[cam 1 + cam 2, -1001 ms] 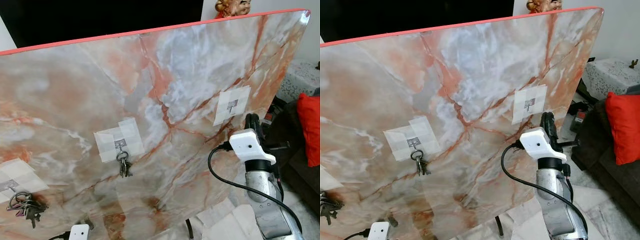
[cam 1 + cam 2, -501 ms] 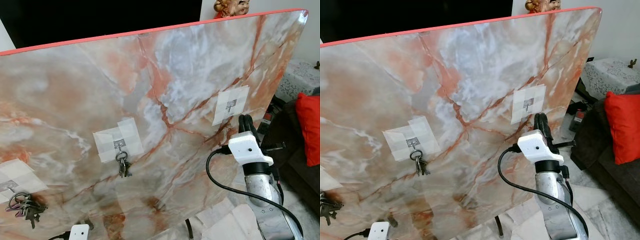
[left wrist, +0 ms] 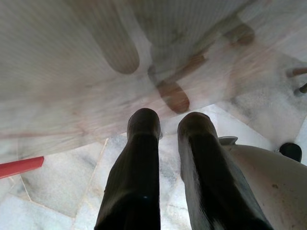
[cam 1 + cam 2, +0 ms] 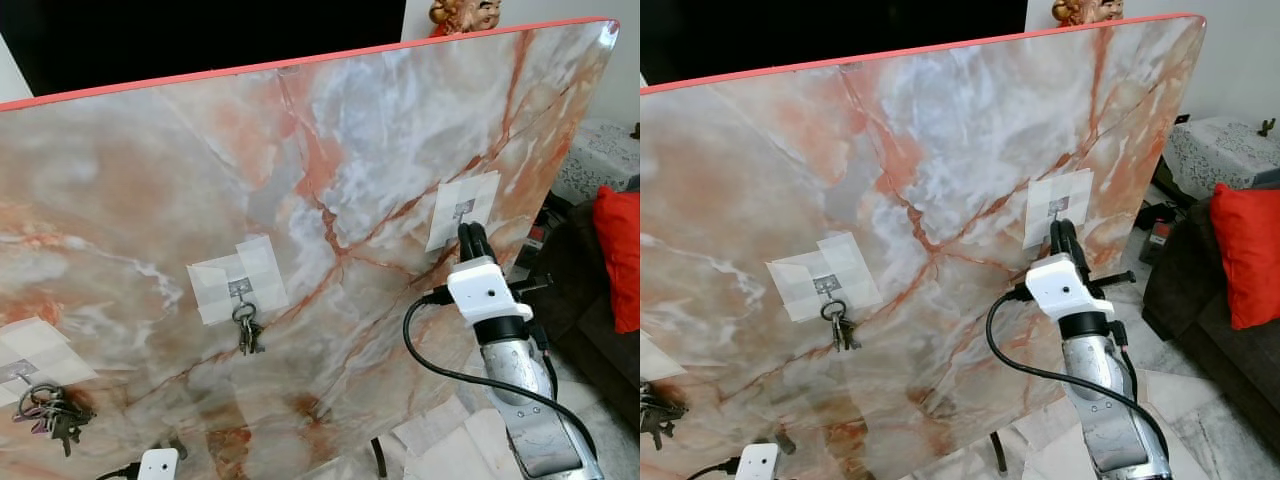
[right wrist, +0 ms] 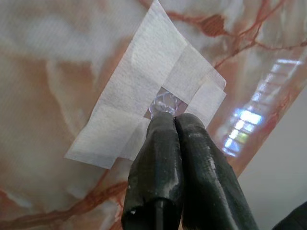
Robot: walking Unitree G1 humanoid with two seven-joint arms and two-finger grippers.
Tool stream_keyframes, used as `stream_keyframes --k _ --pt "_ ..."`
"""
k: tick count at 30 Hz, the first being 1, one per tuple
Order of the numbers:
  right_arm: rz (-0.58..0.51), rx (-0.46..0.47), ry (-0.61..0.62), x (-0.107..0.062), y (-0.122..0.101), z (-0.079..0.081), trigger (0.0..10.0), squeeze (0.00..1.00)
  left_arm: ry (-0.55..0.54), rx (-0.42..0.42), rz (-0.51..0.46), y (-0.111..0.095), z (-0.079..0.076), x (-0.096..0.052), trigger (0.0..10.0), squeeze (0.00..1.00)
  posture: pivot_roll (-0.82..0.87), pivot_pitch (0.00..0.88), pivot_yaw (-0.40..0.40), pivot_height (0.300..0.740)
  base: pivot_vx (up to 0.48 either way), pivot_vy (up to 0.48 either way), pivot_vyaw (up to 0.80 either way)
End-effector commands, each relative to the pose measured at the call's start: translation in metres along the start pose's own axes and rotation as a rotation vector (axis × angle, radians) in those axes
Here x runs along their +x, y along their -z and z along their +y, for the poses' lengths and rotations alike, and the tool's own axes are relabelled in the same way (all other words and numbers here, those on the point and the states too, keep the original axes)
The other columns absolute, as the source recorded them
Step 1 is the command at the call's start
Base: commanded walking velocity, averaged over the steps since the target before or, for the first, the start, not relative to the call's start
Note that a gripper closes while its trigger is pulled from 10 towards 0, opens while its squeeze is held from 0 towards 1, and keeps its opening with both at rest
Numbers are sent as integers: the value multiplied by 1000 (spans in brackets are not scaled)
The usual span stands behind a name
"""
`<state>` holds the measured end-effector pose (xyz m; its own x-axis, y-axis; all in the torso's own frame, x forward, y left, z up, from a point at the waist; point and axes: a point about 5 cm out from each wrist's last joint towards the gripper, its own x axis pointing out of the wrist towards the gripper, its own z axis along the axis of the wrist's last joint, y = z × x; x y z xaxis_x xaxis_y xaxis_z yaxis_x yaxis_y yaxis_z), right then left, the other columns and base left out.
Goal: Hang keys on a hook
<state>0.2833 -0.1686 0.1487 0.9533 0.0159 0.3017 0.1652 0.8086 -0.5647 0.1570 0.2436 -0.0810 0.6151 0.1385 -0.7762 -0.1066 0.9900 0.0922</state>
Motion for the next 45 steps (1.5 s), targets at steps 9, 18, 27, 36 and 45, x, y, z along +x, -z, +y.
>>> stream_keyframes --k 9,18,27,36,45 --pt "25 36 -4 5 4 0 10000 0 -5 18 6 2 3 -1 10000 0 95 0 2 740 0 0 0" --pt "28 50 1 11 5 0 10000 0 -5 20 5 1 3 -1 10000 0 96 0 0 740 0 0 0" --pt "13 70 -3 13 4 0 10000 0 -7 20 4 1 3 -1 10000 0 97 0 0 740 0 0 0" --pt "24 74 -7 14 6 1 10000 0 -7 21 5 2 4 -1 10000 0 98 0 -1 740 0 0 0" --pt "48 101 8 15 10 -1 10000 0 -9 25 5 1 4 -1 10000 0 97 0 0 740 0 0 0"
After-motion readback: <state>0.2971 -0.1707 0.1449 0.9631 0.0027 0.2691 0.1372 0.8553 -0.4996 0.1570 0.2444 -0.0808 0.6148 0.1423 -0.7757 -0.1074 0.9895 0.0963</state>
